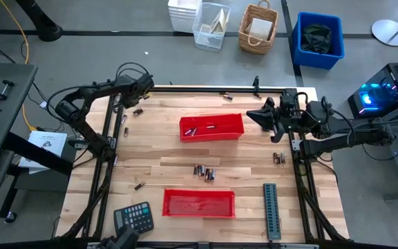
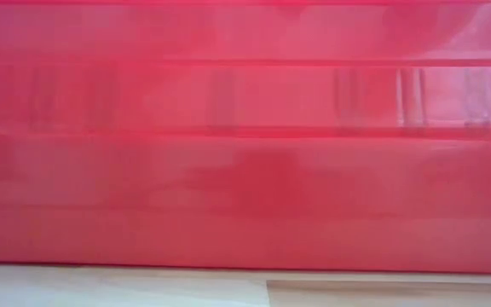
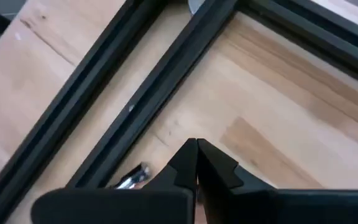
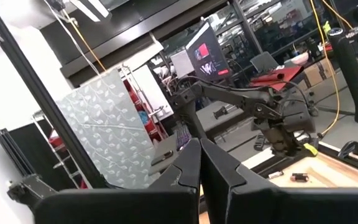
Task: Sort batteries
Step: Put the silver battery into the top red bin
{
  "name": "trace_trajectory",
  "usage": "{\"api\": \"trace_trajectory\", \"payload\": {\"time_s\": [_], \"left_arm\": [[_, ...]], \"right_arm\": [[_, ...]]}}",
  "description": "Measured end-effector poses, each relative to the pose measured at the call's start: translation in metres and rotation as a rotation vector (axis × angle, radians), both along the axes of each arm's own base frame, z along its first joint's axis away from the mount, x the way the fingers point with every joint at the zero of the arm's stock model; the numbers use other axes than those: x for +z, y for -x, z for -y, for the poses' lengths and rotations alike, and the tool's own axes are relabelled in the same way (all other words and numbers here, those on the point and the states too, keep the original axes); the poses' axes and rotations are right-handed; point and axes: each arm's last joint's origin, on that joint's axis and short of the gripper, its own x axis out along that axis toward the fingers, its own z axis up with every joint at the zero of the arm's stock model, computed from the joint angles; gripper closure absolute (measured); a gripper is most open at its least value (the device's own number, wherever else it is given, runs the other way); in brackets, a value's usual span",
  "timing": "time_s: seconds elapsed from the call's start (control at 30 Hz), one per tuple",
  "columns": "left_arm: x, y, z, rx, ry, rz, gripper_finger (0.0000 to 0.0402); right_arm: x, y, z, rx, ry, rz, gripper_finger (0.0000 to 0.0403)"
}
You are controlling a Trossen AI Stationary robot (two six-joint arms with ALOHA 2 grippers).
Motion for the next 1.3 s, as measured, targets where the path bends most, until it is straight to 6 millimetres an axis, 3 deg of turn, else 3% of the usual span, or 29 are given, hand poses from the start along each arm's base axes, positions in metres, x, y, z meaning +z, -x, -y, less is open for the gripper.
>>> {"api": "trace_trajectory", "payload": {"time_s": [0.17, 0.4, 0.6, 0.9, 1.03, 1.3], "left_arm": [[-0.02, 0.009, 0.016, 0.07, -0.015, -0.057, 0.0401], [-0.04, 0.017, 0.054, 0.125, 0.024, -0.192, 0.0401], [-0.048, 0.023, 0.055, 0.12, -0.023, -0.204, 0.0401], [-0.044, 0.005, 0.053, 0.156, -0.125, -0.089, 0.0401], [-0.042, -0.004, 0.046, 0.088, -0.155, -0.047, 0.0401], [-0.041, 0.003, 0.051, 0.072, -0.116, -0.133, 0.0401]], "right_arm": [[0.0, 0.0, 0.001, 0.0, -0.016, 0.005, 0.0402], [0.001, 0.0, 0.004, -0.014, -0.05, 0.013, 0.0402], [0.001, 0.0, 0.005, -0.008, -0.097, 0.02, 0.0402], [0.001, 0.0, 0.005, -0.007, -0.104, 0.028, 0.0402], [0.001, 0.0, 0.005, -0.019, -0.107, 0.029, 0.0402], [0.001, 0.0, 0.005, -0.022, -0.115, 0.03, 0.0402]]}}
